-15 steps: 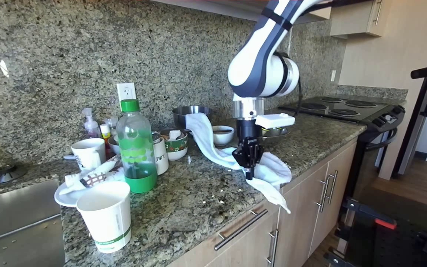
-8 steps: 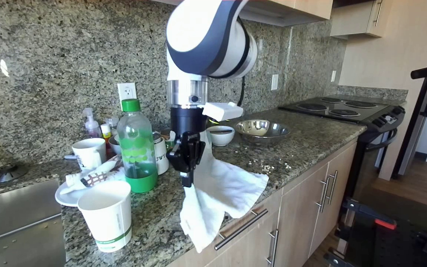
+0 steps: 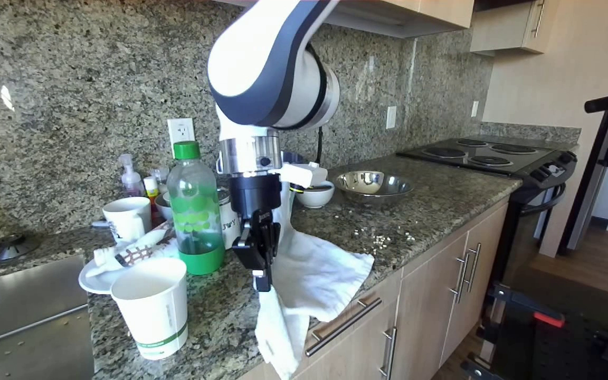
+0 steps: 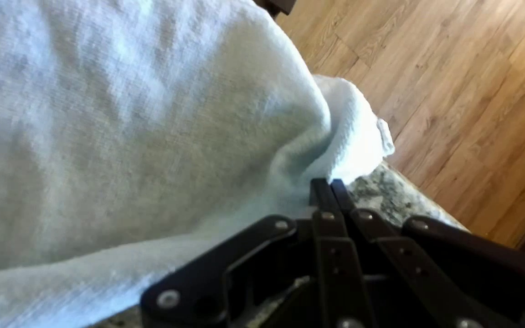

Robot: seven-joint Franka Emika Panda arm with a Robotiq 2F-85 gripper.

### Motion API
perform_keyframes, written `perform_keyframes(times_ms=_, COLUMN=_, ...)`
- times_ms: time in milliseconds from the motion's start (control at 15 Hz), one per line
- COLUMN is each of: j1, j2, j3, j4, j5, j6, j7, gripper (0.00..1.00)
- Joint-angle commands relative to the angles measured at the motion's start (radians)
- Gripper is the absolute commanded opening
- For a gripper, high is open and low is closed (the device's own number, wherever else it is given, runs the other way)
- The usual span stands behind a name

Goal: Use the towel to clean the kitchen base table

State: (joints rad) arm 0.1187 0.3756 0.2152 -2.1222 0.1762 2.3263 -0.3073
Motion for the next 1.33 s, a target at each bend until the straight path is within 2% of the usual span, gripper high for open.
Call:
perform_keyframes(times_ms=0, j1=-0.047, j2=0.013, j3=-0.055, j4=-0.017, j5=-0.026, j6=-0.020, j7=0.018, gripper=0.00)
perform_keyframes(times_ms=400, j1=-0.159, j2=-0.012, j3=-0.192, j4=-0.107, j5=-0.021, j6=0.012, j7=0.069, gripper=0.00)
perform_keyframes(times_ms=733, j1=-0.240, j2=-0.040, j3=-0.270, j4=-0.193, j5=-0.004, j6=0.028, j7=0.130, gripper=0.00)
perform_keyframes(times_ms=1267, j1=-0.295, j2=-0.137, j3=-0.377, j4=-0.357, j5=-0.014, j6=0.050, j7=0.268, gripper=0.00)
